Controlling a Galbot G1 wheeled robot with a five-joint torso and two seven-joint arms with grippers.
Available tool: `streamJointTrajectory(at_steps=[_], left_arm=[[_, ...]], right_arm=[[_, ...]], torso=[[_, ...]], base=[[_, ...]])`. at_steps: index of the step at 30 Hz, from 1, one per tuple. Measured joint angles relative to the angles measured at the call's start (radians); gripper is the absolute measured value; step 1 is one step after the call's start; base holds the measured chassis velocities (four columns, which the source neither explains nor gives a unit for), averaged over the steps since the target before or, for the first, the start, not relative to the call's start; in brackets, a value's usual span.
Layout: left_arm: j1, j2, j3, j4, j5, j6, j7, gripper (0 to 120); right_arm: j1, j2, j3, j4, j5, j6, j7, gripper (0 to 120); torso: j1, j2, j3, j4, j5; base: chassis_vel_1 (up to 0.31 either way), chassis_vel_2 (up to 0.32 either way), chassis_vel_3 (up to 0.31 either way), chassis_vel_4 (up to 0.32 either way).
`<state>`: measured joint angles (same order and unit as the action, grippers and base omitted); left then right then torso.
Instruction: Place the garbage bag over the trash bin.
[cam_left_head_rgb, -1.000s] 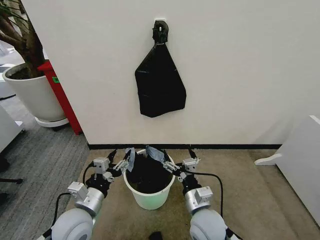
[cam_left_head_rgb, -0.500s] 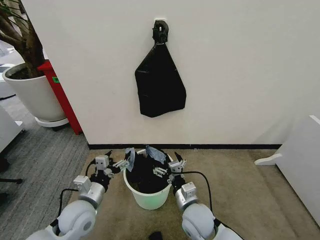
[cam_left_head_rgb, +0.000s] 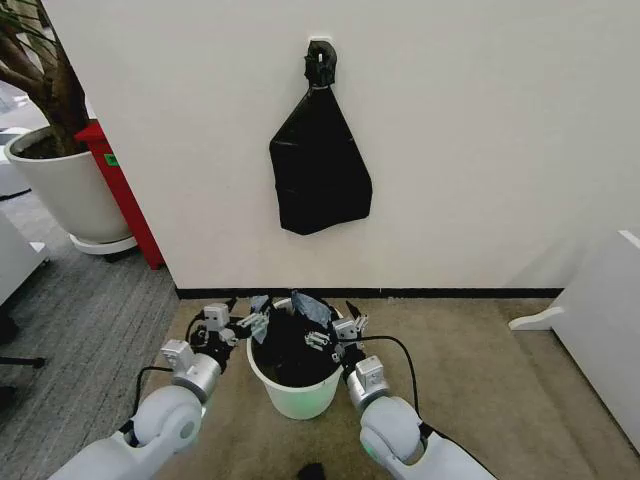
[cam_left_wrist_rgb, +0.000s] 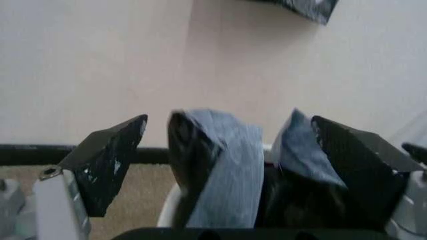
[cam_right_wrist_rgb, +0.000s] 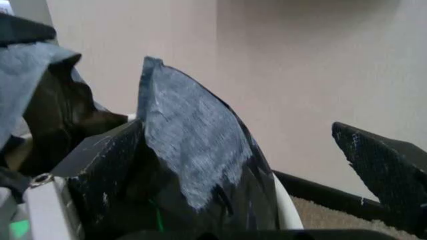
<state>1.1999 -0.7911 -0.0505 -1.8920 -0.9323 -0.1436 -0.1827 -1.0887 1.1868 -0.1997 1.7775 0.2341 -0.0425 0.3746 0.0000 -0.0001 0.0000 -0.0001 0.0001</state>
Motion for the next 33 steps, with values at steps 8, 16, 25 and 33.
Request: streamJointTrajectory(at_steps=[8, 16, 25, 33], left_arm=[[-0.044, -0.026, 0.064, 0.067, 0.002, 0.002, -0.011, 96], [-0.055, -0.042, 0.068, 0.102, 0.013, 0.002, -0.013, 81], [-0.05, -0.05, 0.071, 0.123, 0.038, -0.011, -0.008, 47], [-0.039, -0.048, 0.063, 0.112, 0.043, -0.018, -0.01, 19]], right_arm=[[0.023, -0.021, -0.019, -0.027, 0.022, 0.009, 0.006, 100], [0.024, -0.024, -0.035, -0.043, 0.031, 0.014, -0.001, 100], [0.027, -0.026, -0.054, -0.061, 0.033, 0.043, -0.019, 81], [0.016, -0.037, -0.045, -0.053, 0.038, 0.051, -0.012, 53]], torso=[[0.0, 0.0, 0.0, 0.0, -0.0001], [0.0, 0.0, 0.0, 0.0001, -0.0001], [0.0, 0.0, 0.0, 0.0002, -0.0001], [0.0, 0.0, 0.0, 0.0001, -0.0001]], base=[[0.0, 0.0, 0.0, 0.0], [0.0, 0.0, 0.0, 0.0], [0.0, 0.0, 0.0, 0.0], [0.0, 0.0, 0.0, 0.0]])
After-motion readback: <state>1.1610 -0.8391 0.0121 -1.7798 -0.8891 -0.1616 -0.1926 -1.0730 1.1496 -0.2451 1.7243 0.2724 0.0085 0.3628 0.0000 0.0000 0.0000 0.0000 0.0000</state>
